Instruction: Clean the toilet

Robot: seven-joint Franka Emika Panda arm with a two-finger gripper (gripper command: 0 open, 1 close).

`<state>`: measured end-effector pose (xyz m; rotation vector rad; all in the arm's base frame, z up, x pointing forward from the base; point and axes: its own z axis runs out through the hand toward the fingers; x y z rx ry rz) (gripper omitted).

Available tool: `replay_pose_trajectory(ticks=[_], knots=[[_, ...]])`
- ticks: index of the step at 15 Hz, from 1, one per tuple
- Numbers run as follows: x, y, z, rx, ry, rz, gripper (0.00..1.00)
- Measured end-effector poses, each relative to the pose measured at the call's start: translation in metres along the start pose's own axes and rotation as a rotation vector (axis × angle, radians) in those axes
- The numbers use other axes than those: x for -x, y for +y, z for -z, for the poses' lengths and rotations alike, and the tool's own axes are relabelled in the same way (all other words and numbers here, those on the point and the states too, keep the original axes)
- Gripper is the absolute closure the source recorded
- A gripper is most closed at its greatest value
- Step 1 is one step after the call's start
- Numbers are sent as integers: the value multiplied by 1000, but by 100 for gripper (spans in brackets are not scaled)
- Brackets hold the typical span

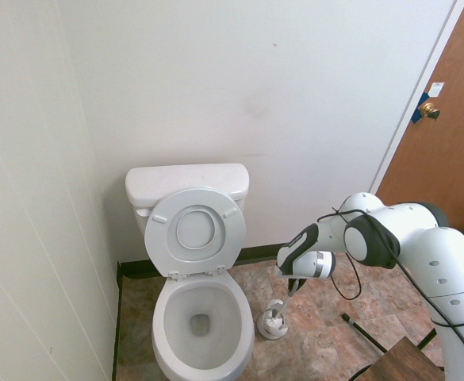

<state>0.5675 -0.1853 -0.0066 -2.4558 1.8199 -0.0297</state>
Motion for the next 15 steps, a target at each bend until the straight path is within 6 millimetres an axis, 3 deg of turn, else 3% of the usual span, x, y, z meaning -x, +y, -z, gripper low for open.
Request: replay_pose_trajectory(ticks=[3, 7, 12, 15], knots=[[15, 19, 26, -17, 40, 11, 100], [34, 51, 74, -56, 93, 14, 100], [53, 71, 164, -109, 158, 29, 100], [79, 63, 216, -126, 200, 51, 100]])
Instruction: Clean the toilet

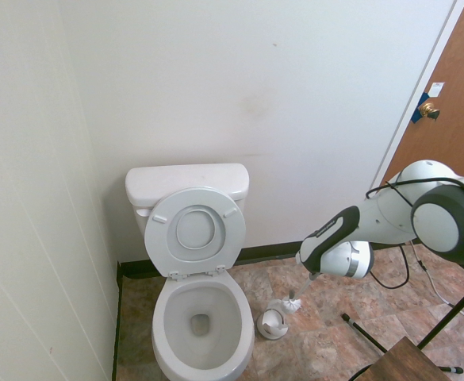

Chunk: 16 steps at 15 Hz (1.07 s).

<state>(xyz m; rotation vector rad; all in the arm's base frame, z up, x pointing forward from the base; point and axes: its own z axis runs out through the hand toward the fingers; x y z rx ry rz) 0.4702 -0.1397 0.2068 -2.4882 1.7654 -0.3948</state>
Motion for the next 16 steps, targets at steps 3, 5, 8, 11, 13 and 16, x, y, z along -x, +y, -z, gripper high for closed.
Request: replay_pose_trajectory(ticks=[3, 5, 8, 11, 13, 16], knots=[[17, -32, 42, -6, 39, 23, 100], [32, -52, 72, -22, 65, 38, 100], [68, -81, 111, -42, 98, 77, 100], [119, -95, 156, -77, 142, 137, 100], [160, -83, 185, -101, 139, 177, 100], [205, -56, 215, -128, 136, 214, 100]])
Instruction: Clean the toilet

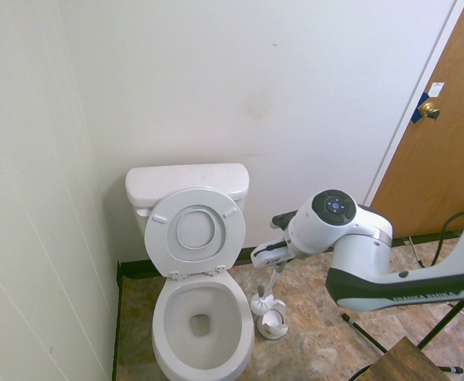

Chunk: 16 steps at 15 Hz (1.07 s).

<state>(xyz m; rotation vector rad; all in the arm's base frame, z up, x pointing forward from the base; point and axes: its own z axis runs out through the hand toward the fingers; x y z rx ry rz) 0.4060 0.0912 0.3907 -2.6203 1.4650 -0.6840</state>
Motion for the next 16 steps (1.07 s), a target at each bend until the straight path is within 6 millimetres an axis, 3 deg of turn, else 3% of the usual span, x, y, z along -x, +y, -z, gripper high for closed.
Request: replay_pose_trajectory(ticks=[2, 5, 10, 13, 16], knots=[[18, 2, 8, -21, -17, 18, 100], [22, 0, 9, -53, -39, 25, 100], [58, -22, 36, -150, -24, 56, 100], [75, -46, 44, -181, -2, 49, 100], [86, -88, 32, -190, 30, 37, 100]])
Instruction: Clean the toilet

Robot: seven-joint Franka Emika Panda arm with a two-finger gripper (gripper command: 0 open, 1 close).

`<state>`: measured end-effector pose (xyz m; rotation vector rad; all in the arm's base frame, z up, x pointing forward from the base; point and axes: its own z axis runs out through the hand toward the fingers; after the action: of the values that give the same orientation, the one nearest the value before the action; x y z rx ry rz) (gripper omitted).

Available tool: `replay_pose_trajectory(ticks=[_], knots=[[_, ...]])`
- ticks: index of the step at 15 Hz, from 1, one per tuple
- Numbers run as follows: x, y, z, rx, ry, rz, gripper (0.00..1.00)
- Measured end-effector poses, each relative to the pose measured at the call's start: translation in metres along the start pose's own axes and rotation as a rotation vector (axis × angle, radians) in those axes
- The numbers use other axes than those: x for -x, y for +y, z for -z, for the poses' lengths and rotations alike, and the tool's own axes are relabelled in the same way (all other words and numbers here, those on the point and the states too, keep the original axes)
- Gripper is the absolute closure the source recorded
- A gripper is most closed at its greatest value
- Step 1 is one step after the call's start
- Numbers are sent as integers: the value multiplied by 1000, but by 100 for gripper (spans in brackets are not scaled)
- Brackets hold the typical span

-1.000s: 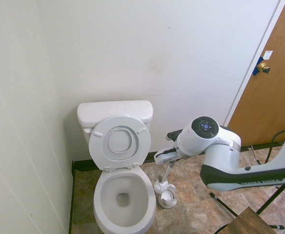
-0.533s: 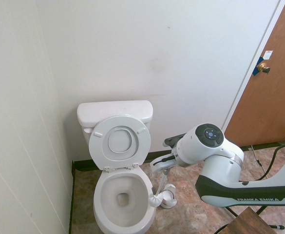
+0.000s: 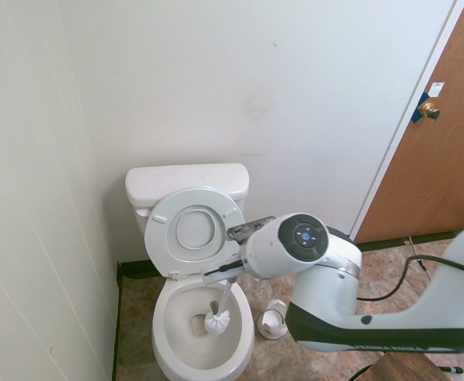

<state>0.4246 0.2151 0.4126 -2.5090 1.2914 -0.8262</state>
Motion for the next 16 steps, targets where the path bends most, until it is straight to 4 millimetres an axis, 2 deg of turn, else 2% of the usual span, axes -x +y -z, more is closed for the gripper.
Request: replay_pose_trajectory(ticks=[2, 4, 6, 10, 12, 16], knots=[[-2, -22, -23, 21, 50, -17, 100], [-4, -36, -56, 60, 83, -35, 100], [0, -41, -97, 104, 85, -45, 100], [20, -55, -182, 163, 54, -57, 100], [18, -72, -204, 166, 66, -90, 100], [-7, -93, -226, 178, 90, -149, 100]])
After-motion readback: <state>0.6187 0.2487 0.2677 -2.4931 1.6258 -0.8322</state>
